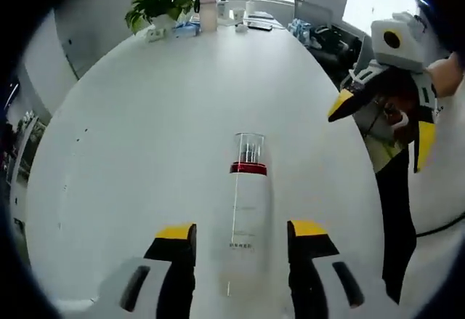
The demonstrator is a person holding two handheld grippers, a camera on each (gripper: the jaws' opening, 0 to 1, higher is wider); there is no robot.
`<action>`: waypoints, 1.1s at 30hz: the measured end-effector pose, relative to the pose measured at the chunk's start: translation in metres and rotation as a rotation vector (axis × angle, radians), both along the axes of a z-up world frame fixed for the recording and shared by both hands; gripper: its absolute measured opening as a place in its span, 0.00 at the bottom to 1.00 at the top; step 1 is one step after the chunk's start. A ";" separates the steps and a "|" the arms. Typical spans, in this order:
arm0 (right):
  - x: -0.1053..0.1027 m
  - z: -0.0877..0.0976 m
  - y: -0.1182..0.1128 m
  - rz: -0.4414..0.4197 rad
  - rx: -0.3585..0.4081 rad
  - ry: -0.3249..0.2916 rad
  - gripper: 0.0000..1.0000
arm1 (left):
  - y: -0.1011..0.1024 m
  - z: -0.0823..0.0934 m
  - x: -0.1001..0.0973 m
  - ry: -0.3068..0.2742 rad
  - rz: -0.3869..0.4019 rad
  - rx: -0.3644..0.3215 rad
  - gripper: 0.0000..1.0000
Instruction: Arrange the skincare products in the storage area until every visible bottle or jar stands upright without overlapping.
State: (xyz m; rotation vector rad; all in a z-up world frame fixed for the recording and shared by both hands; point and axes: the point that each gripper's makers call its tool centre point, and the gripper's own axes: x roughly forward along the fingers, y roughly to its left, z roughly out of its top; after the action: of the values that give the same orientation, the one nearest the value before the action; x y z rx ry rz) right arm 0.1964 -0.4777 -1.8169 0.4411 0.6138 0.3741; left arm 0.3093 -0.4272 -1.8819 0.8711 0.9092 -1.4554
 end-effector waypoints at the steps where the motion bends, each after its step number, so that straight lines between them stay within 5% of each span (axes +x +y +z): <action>1: 0.001 0.002 -0.002 -0.001 0.006 -0.006 0.71 | 0.001 -0.005 -0.001 0.012 0.009 0.020 0.50; 10: -0.005 0.000 -0.014 -0.015 0.011 0.002 0.71 | 0.001 -0.020 -0.007 0.017 -0.030 0.063 0.42; 15: -0.008 -0.002 -0.020 -0.026 0.016 0.005 0.71 | -0.003 -0.024 -0.005 -0.027 -0.042 0.076 0.31; 33: -0.014 -0.009 -0.029 -0.021 0.022 0.021 0.69 | -0.005 -0.023 -0.005 -0.040 0.011 0.007 0.31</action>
State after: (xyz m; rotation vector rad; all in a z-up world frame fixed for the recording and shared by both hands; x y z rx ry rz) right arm 0.1823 -0.5064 -1.8260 0.4731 0.6253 0.3572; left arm 0.3038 -0.4318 -1.9050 0.8966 0.8883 -1.4213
